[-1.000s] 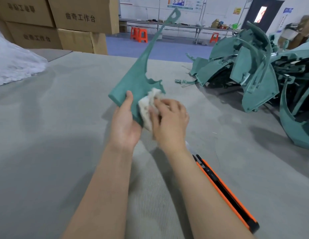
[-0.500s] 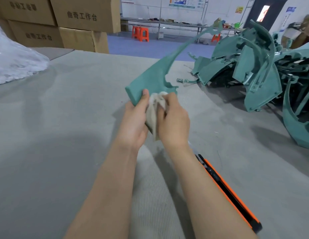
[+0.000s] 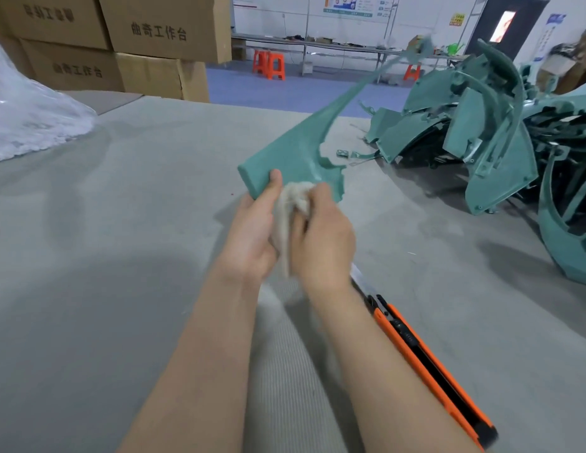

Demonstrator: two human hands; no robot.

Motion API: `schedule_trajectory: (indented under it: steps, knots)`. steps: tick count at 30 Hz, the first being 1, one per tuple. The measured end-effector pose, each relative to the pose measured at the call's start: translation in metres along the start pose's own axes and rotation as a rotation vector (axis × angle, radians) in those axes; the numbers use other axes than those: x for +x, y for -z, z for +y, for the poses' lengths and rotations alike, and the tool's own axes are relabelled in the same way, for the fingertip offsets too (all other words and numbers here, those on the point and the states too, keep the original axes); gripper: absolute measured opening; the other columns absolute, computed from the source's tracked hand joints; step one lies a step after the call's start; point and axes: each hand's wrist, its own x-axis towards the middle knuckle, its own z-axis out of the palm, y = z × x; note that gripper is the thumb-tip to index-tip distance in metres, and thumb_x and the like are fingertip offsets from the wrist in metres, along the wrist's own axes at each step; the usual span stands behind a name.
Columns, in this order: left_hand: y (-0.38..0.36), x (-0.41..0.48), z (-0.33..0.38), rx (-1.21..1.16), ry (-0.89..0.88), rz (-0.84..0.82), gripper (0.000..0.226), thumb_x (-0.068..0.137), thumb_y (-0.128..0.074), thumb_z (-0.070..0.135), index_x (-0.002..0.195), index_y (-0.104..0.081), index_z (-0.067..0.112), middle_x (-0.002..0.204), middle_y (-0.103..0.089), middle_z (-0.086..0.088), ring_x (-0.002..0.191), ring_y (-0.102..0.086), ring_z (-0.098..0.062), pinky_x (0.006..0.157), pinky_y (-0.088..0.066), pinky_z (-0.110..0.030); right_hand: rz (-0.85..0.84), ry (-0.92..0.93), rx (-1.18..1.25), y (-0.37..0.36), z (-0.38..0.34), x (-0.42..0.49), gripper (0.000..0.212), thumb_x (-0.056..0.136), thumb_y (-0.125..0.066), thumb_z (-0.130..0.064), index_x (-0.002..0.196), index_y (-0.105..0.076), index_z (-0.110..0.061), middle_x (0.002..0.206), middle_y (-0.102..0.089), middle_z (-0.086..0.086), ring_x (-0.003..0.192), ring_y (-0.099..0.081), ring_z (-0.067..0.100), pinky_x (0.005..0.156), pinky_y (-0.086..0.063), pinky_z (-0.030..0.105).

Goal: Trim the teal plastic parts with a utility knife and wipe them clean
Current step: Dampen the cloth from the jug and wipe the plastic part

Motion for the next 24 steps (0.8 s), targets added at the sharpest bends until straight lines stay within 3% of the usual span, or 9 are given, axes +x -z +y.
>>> schedule_trajectory:
  steps: [3, 6, 8, 12, 15, 17, 20, 22, 24]
  knots:
    - [0.007, 0.001, 0.002, -0.048, 0.070, 0.003, 0.034, 0.101, -0.043, 0.033, 0.119, -0.058, 0.008, 0.103, -0.066, -0.010, 0.092, -0.066, -0.020, 0.082, -0.056, -0.032, -0.020, 0.116, 0.011, -0.008, -0.010, -0.002, 0.019, 0.090, -0.045, -0.019, 0.082, -0.030, -0.027, 0.069, -0.042, -0.010, 0.063, -0.042, 0.024, 0.052, -0.019, 0.034]
    - [0.010, 0.000, 0.005, -0.104, 0.038, -0.030, 0.034, 0.102, -0.040, 0.030, 0.119, -0.060, 0.008, 0.105, -0.072, -0.006, 0.094, -0.070, -0.017, 0.080, -0.058, -0.030, 0.007, -0.174, -0.091, 0.002, 0.029, 0.016, 0.011, 0.097, -0.045, -0.019, 0.090, -0.037, -0.023, 0.080, -0.057, 0.007, 0.080, -0.055, 0.034, 0.061, -0.022, 0.034]
    - [0.011, -0.001, 0.009, -0.153, 0.005, -0.047, 0.033, 0.102, -0.040, 0.032, 0.118, -0.060, 0.012, 0.110, -0.072, -0.005, 0.101, -0.069, -0.018, 0.085, -0.057, -0.035, 0.011, -0.381, -0.014, 0.010, 0.050, 0.019, 0.008, 0.100, -0.045, -0.020, 0.093, -0.042, -0.017, 0.079, -0.055, 0.003, 0.086, -0.055, 0.033, 0.064, -0.027, 0.032]
    - [0.013, -0.001, 0.014, -0.215, -0.098, 0.042, 0.026, 0.102, -0.042, 0.027, 0.115, -0.060, 0.014, 0.106, -0.073, -0.003, 0.097, -0.070, -0.017, 0.080, -0.058, -0.036, 0.243, -0.495, 0.305, 0.019, 0.045, 0.029, 0.016, 0.098, -0.050, -0.023, 0.083, -0.047, -0.019, 0.071, -0.049, -0.011, 0.067, -0.051, 0.011, 0.057, -0.033, 0.021]
    - [0.012, -0.001, 0.015, -0.269, -0.133, 0.073, 0.031, 0.103, -0.041, 0.028, 0.123, -0.057, 0.011, 0.118, -0.069, -0.006, 0.103, -0.068, -0.018, 0.083, -0.057, -0.034, 0.197, -0.454, 0.452, 0.020, 0.027, 0.027, 0.020, 0.098, -0.051, -0.024, 0.079, -0.048, -0.029, 0.074, -0.054, -0.013, 0.062, -0.049, -0.003, 0.060, -0.039, 0.017]
    - [0.007, -0.002, 0.013, -0.253, -0.131, 0.098, 0.038, 0.102, -0.041, 0.030, 0.131, -0.053, 0.008, 0.124, -0.065, -0.011, 0.108, -0.066, -0.022, 0.091, -0.055, -0.037, 0.054, -0.348, 0.412, 0.011, 0.012, 0.016, 0.008, 0.099, -0.051, -0.027, 0.092, -0.056, -0.026, 0.087, -0.057, -0.007, 0.079, -0.053, 0.005, 0.076, -0.043, 0.025]
    - [-0.003, -0.004, 0.007, -0.213, -0.089, 0.115, 0.044, 0.102, -0.042, 0.033, 0.135, -0.049, 0.006, 0.127, -0.062, -0.016, 0.111, -0.064, -0.029, 0.094, -0.053, -0.043, -0.141, -0.201, 0.309, -0.007, 0.000, 0.003, 0.044, 0.099, -0.051, -0.028, 0.137, -0.047, -0.007, 0.126, -0.051, 0.009, 0.120, -0.044, 0.020, 0.099, -0.033, 0.021]
    - [-0.007, -0.006, 0.004, -0.228, -0.096, 0.089, 0.042, 0.102, -0.042, 0.031, 0.135, -0.050, 0.006, 0.127, -0.063, -0.014, 0.111, -0.064, -0.027, 0.092, -0.054, -0.039, -0.073, -0.263, 0.330, -0.011, 0.000, 0.002, 0.046, 0.100, -0.049, -0.029, 0.138, -0.043, -0.005, 0.127, -0.054, 0.010, 0.120, -0.049, 0.024, 0.089, -0.035, 0.019]
    - [-0.012, -0.007, 0.001, -0.221, -0.087, 0.018, 0.040, 0.103, -0.039, 0.028, 0.133, -0.051, 0.004, 0.128, -0.062, -0.014, 0.114, -0.062, -0.026, 0.096, -0.051, -0.039, 0.029, -0.372, 0.360, -0.007, 0.007, 0.010, 0.031, 0.102, -0.046, -0.031, 0.117, -0.051, -0.004, 0.101, -0.060, 0.004, 0.102, -0.057, 0.028, 0.071, -0.033, 0.022]
